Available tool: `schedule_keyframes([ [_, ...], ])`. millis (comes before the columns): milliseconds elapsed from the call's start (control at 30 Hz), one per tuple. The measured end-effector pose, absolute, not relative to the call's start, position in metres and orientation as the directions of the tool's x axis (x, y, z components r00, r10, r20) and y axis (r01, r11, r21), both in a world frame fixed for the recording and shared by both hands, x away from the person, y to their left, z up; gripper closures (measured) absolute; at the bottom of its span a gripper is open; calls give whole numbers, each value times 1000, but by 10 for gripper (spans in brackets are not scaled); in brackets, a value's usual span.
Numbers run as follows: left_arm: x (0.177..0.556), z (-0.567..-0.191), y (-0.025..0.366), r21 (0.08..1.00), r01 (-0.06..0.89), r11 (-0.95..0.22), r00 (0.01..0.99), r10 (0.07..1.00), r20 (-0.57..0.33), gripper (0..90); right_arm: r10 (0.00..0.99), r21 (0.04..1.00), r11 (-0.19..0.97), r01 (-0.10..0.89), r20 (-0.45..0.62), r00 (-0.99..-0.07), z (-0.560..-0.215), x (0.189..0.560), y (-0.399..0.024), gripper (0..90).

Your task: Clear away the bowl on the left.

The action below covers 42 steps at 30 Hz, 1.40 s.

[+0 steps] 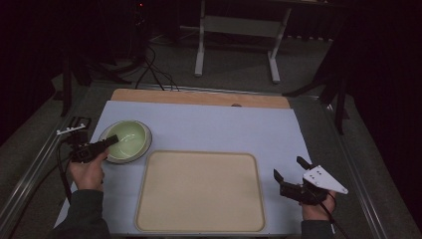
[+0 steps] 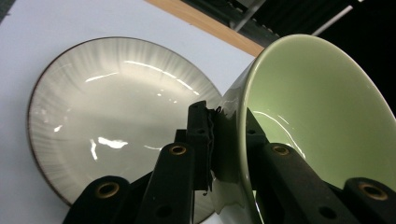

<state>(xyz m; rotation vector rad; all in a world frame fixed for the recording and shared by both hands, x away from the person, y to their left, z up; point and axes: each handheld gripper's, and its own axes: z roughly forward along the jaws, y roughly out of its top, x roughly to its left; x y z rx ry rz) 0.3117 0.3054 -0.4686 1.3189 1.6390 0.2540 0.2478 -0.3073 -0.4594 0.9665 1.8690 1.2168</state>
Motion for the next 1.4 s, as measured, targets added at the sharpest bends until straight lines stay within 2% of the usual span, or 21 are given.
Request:
schedule_keyframes([
  [1400,291,-439,256,745,612,267,264,819,-510,812,860,937,286,199,-160,-484,-458,246,-307,116],
])
